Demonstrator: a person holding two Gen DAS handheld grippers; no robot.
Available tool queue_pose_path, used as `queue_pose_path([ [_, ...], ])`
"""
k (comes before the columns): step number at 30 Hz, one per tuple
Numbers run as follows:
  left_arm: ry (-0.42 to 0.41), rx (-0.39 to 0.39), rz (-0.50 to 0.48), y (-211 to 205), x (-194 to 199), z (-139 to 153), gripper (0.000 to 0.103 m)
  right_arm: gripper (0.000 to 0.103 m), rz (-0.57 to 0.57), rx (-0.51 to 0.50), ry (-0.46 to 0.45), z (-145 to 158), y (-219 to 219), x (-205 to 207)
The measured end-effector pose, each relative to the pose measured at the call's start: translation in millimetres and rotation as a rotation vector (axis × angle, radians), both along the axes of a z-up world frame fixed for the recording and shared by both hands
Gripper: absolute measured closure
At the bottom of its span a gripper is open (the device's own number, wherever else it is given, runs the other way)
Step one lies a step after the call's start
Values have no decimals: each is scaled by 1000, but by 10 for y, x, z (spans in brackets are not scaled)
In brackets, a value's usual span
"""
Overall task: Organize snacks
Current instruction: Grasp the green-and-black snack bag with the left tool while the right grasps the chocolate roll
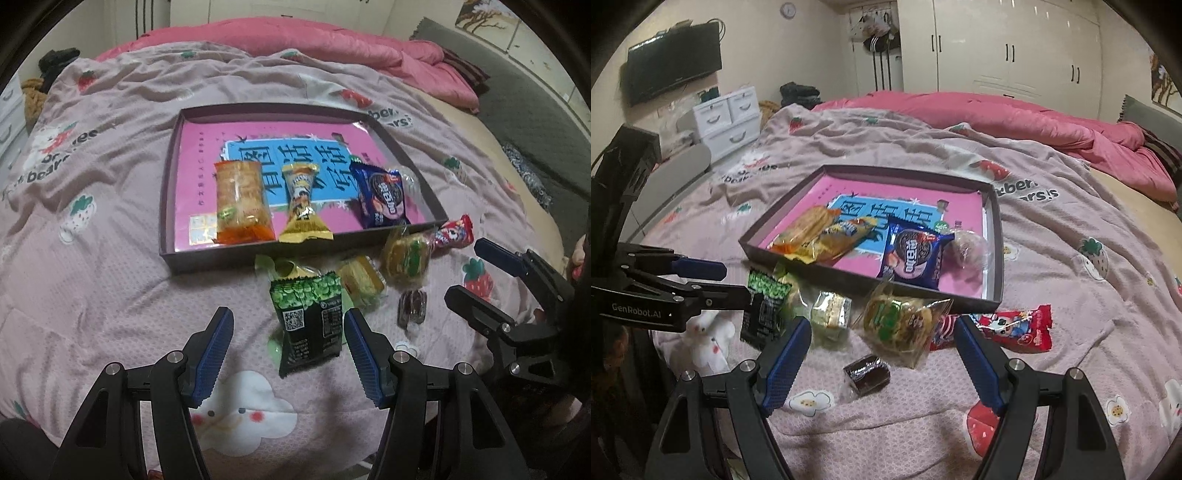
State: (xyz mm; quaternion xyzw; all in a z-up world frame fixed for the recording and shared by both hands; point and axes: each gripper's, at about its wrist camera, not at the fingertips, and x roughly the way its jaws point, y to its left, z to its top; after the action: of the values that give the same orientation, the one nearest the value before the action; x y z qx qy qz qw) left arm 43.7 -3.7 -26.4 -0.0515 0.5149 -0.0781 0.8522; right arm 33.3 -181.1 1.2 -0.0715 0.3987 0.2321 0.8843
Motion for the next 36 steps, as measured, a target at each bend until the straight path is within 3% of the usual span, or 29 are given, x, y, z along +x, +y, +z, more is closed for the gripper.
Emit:
queue_pose_path([
  [19, 59, -16, -16, -97, 68, -196, 39, 25, 88, -82, 152, -402, 132, 68],
  [31, 84, -11, -1, -198, 103, -308, 39, 42, 148, -138, 176, -592, 264, 131],
  [36, 91, -4, -2, -255, 127, -349, 39, 58, 159, -120, 161, -551, 253, 116],
])
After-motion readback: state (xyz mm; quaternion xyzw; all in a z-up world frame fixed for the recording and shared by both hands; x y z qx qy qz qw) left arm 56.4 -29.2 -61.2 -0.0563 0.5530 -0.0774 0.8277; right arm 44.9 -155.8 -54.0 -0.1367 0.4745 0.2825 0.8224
